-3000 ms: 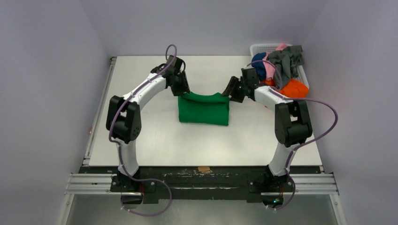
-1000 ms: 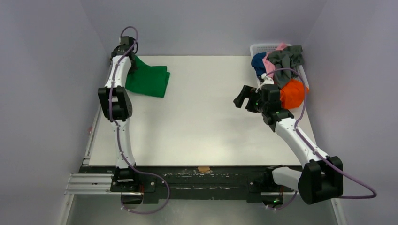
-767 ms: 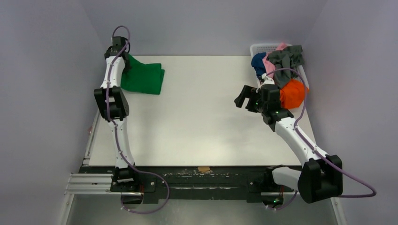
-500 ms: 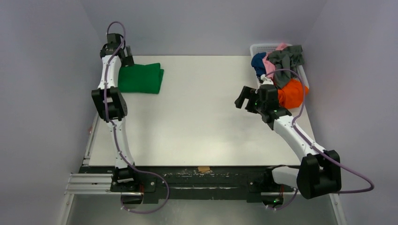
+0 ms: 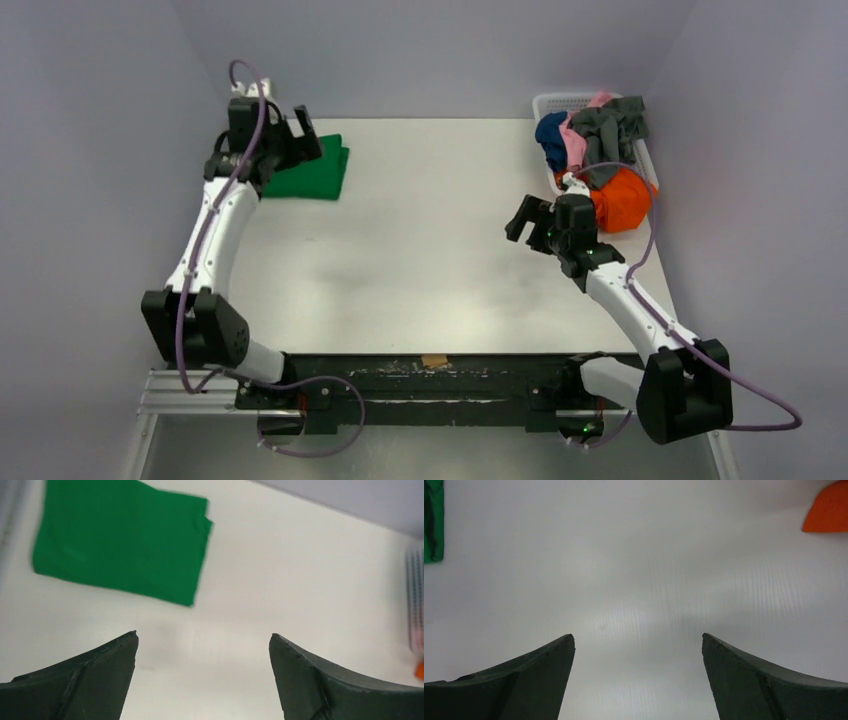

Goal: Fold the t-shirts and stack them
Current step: Reset both arms

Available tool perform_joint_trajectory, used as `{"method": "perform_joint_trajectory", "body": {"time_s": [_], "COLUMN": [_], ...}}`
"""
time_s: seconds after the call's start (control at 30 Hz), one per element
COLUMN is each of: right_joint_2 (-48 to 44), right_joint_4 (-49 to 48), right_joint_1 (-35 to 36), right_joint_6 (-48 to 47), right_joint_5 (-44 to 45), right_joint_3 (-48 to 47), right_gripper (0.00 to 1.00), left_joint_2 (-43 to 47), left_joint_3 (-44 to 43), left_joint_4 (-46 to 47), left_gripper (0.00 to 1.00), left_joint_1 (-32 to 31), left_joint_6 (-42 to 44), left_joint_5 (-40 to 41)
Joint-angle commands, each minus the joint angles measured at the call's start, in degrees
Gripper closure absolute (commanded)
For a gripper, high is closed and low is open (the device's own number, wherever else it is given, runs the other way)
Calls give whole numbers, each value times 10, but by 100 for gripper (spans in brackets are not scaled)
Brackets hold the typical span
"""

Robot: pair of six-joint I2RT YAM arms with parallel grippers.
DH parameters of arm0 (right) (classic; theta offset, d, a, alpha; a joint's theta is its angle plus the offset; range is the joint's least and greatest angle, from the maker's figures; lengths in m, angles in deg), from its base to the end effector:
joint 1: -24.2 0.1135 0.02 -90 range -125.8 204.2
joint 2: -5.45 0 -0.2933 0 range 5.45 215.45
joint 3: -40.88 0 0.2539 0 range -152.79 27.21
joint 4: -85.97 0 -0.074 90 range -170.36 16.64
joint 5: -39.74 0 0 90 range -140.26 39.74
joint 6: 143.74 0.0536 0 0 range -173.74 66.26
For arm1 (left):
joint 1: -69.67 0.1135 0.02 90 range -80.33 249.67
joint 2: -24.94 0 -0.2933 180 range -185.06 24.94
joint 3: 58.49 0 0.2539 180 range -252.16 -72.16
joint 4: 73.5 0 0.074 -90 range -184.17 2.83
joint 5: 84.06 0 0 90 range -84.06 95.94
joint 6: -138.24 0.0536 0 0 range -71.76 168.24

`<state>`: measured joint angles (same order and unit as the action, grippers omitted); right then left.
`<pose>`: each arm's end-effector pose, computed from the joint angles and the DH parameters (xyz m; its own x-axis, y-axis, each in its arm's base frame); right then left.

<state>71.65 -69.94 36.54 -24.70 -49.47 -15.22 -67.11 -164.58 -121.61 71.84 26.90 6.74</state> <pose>0.2514 0.0542 0.2656 -0.5783 0.3703 -0.7269 0.0894 0.9144 0.3948 0.3822 0.0152 0.3967 -0.5034 -0.3832 -0.7744 -0.2497 0.9226 -0.2942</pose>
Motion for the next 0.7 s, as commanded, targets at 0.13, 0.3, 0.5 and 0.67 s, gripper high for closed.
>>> {"method": "perform_joint_trajectory", "body": {"time_s": [0.13, 0.3, 0.5, 0.67], "right_joint_2": [-82, -137, -165, -184], "right_joint_4": [12, 16, 23, 25], "right_joint_1": [-1, -1, -2, -1], "right_joint_6": [44, 42, 45, 46], "right_joint_5": [40, 61, 83, 108], "right_joint_3": [84, 129, 143, 154], "right_gripper": [3, 3, 3, 3], "left_joint_2": [197, 265, 346, 380], "left_joint_3": [403, 518, 560, 576], "left_joint_4": [126, 155, 139, 147], "left_gripper": [0, 0, 0, 0], "left_joint_1": [-179, -203, -209, -209], "left_joint_6": [-73, -114, -119, -116], "left_joint_5": [-27, -51, -19, -18]}}
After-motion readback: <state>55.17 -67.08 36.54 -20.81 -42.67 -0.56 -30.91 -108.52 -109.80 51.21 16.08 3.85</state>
